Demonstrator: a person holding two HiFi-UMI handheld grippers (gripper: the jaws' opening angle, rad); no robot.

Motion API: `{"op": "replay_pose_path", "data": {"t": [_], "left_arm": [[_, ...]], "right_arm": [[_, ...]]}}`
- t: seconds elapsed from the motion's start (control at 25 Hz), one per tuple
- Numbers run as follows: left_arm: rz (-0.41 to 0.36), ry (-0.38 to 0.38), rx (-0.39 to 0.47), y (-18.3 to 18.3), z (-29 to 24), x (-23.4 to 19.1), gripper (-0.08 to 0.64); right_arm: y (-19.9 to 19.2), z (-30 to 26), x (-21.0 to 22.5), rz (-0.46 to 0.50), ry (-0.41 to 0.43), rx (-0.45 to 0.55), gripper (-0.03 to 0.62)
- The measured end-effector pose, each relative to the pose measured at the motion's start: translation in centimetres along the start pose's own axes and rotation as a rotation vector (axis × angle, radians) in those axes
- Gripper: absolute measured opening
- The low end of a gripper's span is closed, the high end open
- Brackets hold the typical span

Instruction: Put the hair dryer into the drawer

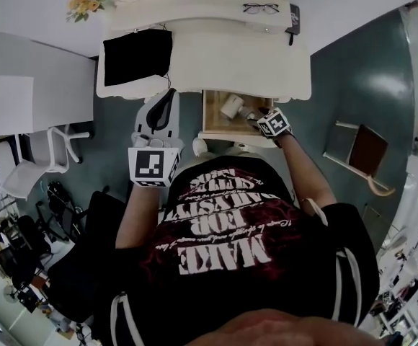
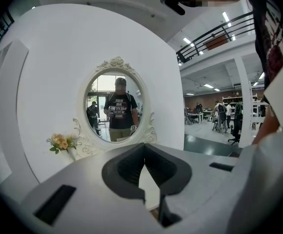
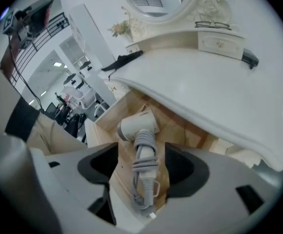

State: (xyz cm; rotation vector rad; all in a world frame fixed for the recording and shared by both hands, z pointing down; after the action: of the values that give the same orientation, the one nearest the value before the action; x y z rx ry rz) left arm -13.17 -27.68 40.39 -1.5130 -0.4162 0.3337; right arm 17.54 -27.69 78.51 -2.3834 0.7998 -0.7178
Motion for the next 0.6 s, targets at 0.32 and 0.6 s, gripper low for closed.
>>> {"op": "replay_pose_path", "data": {"t": [0.32,0.6], "left_arm": [[0.026,-0.069,0.031,-0.2,-0.4,0.4,0.005],[0.031,-0.117,0.062,0.5,-0.1,1.1,0.005]], "right_arm": [[5.1,7.4,-1.4,-0.100,-0.137,0.421,0.007],[9.5,12.9,-5.7,-0.009,-0.172,0.629,0.006]]}}
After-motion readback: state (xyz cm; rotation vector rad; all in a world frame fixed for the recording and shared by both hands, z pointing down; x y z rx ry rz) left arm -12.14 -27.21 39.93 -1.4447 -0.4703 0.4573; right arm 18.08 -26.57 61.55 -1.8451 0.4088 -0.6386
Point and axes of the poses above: the fingertips, and each gripper's own axes: z backward along the fingers, x to its right, y out of its top, the point moved 8 cm from there along z, backward along the fingers, and after that the axes turned 15 degrees about x, right-handed, at the moved point
